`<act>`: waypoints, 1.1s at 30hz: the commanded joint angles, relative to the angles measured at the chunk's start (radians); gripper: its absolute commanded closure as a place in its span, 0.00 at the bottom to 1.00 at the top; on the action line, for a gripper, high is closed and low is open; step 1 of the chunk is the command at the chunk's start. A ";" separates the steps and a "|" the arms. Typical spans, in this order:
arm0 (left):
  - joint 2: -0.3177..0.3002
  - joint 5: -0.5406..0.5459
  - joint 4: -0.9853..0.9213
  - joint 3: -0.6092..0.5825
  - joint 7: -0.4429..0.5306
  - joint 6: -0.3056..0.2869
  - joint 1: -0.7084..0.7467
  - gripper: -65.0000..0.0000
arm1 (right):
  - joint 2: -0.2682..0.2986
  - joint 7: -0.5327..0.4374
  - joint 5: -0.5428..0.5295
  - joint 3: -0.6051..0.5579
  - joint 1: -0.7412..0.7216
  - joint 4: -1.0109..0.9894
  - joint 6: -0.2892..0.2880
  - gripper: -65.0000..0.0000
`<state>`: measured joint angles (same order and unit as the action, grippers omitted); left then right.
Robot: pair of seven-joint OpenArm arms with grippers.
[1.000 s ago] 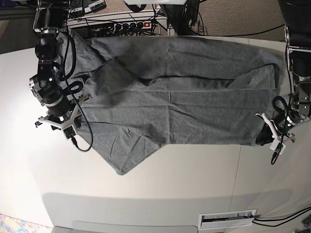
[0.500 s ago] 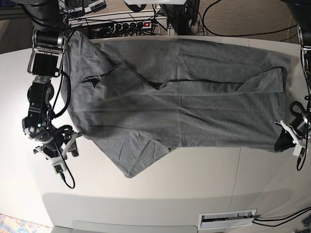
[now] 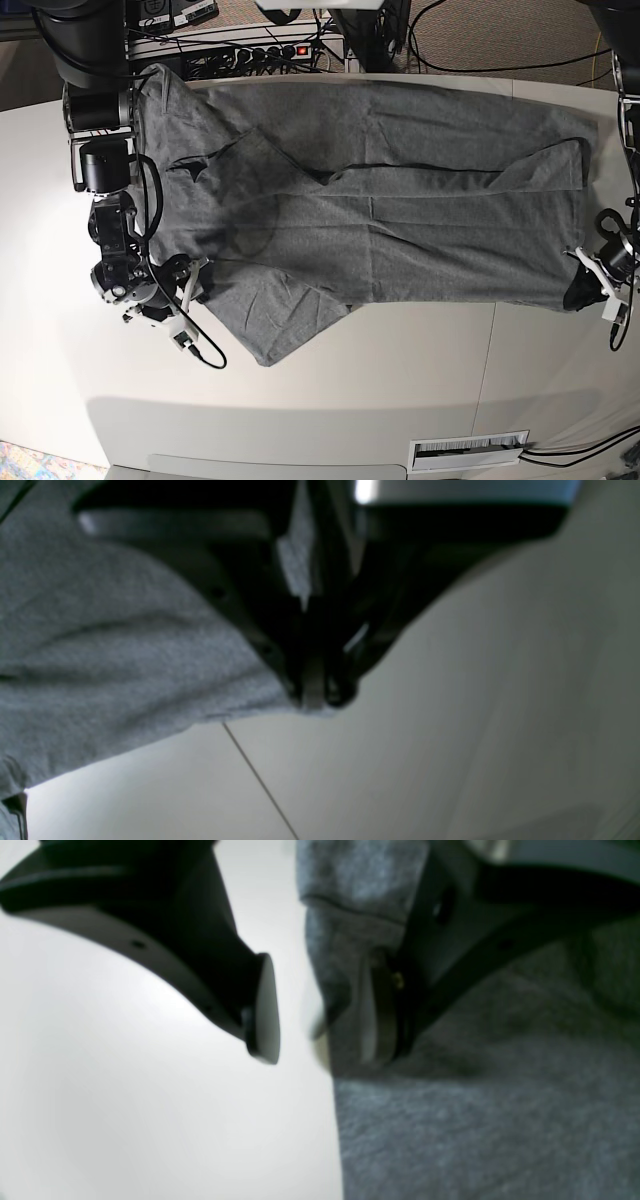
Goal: Fold the T-shirt properly
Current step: 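Grasp the sleeve end with the right gripper and lift it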
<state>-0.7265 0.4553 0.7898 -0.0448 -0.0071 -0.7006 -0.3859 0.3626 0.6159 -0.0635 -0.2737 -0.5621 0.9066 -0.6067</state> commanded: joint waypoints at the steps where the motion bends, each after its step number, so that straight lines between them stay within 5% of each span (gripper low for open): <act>1: -0.027 0.021 0.014 0.008 0.026 0.002 -0.027 1.00 | 0.014 -0.020 -0.008 0.004 -0.029 0.013 0.001 0.60; 7: -0.028 0.021 0.014 0.008 0.026 0.002 -0.027 1.00 | 0.014 -0.010 -0.010 0.005 0.008 -0.007 0.001 0.63; 14: -0.028 0.021 0.014 0.008 0.026 0.002 -0.027 1.00 | 0.014 0.033 -0.010 0.005 0.016 -0.011 0.001 1.00; 31: -0.028 0.020 0.014 0.008 0.026 0.002 -0.027 1.00 | 0.014 0.065 -0.006 0.007 -0.037 -0.009 0.004 1.00; 33: -0.028 0.021 0.014 0.008 0.026 0.002 -0.027 1.00 | 0.014 0.062 -0.007 0.007 -0.040 -0.009 0.004 0.82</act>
<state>-0.7265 0.4549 0.7898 -0.0448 -0.0071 -0.7006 -0.3859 0.3637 0.6796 -0.0753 -0.2707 -0.5682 0.8883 -0.6025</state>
